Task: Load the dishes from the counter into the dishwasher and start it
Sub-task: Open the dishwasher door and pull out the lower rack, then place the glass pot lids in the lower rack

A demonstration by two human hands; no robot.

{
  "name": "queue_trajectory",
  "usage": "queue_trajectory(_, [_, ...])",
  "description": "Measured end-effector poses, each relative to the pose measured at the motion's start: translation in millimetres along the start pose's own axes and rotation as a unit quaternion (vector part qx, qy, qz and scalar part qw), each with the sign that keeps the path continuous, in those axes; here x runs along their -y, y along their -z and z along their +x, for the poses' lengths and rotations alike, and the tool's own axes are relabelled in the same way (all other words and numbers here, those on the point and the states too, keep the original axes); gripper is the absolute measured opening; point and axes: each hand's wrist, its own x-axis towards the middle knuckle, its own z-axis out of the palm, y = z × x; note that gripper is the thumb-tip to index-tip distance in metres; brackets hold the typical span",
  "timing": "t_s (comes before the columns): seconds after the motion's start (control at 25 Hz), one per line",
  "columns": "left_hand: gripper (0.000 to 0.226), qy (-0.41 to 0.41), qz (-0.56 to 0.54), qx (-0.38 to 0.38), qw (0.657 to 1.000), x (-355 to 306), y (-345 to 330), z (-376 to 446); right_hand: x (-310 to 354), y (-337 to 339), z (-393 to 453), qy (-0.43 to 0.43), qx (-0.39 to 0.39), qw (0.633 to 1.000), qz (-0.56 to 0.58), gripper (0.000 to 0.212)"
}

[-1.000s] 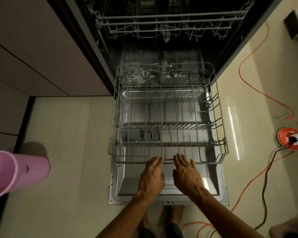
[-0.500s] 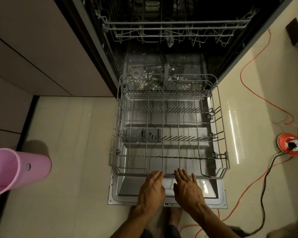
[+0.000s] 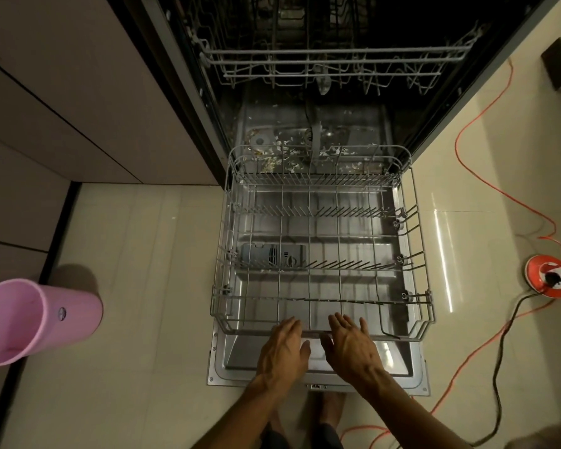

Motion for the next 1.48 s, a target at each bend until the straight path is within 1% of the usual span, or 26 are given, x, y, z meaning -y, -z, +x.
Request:
queue_trajectory(0.2, [0.057, 0.000, 0.006, -0.036, 0.999, 0.1, 32.7, 10.3, 19.5, 33.6, 12.6, 0.031, -0.036, 0.999, -0.006, 0.060])
queue_trajectory(0.32, [0.056, 0.002, 0.002, -0.070, 0.998, -5.5, 61.9, 15.9, 31.2, 58.7, 11.7, 0.059, -0.073, 0.996, -0.008, 0.060])
queue_trajectory(0.4, [0.056, -0.006, 0.005, -0.090, 0.996, -11.4, 84.8, 16.7, 38.9, 76.8, 8.6, 0.071, -0.082, 0.994, -0.012, 0.061])
queue_trajectory(0.6, [0.059, -0.024, 0.018, -0.130, 0.991, -28.0, 136.1, 13.4, 60.9, 124.3, -1.7, 0.089, -0.102, 0.991, -0.004, 0.066])
queue_trajectory(0.76, [0.059, -0.018, 0.015, -0.143, 0.990, -36.2, 174.7, 8.8, 80.0, 165.9, -6.9, 0.099, -0.126, 0.987, -0.028, 0.062])
queue_trajectory(0.88, [0.057, -0.027, 0.001, -0.175, 0.984, -42.9, 214.3, 1.2, 99.2, 203.4, -14.0, 0.105, -0.145, 0.983, -0.039, 0.062])
queue_trajectory(1.12, [0.057, -0.042, -0.035, -0.224, 0.973, -51.8, 294.3, -15.2, 137.3, 271.0, -36.0, 0.130, -0.208, 0.968, -0.049, 0.061])
queue_trajectory(1.48, [0.056, -0.073, -0.033, -0.307, 0.948, -70.5, 419.4, -71.6, 206.1, 380.9, -99.0, 0.189, -0.305, 0.933, -0.036, 0.061])
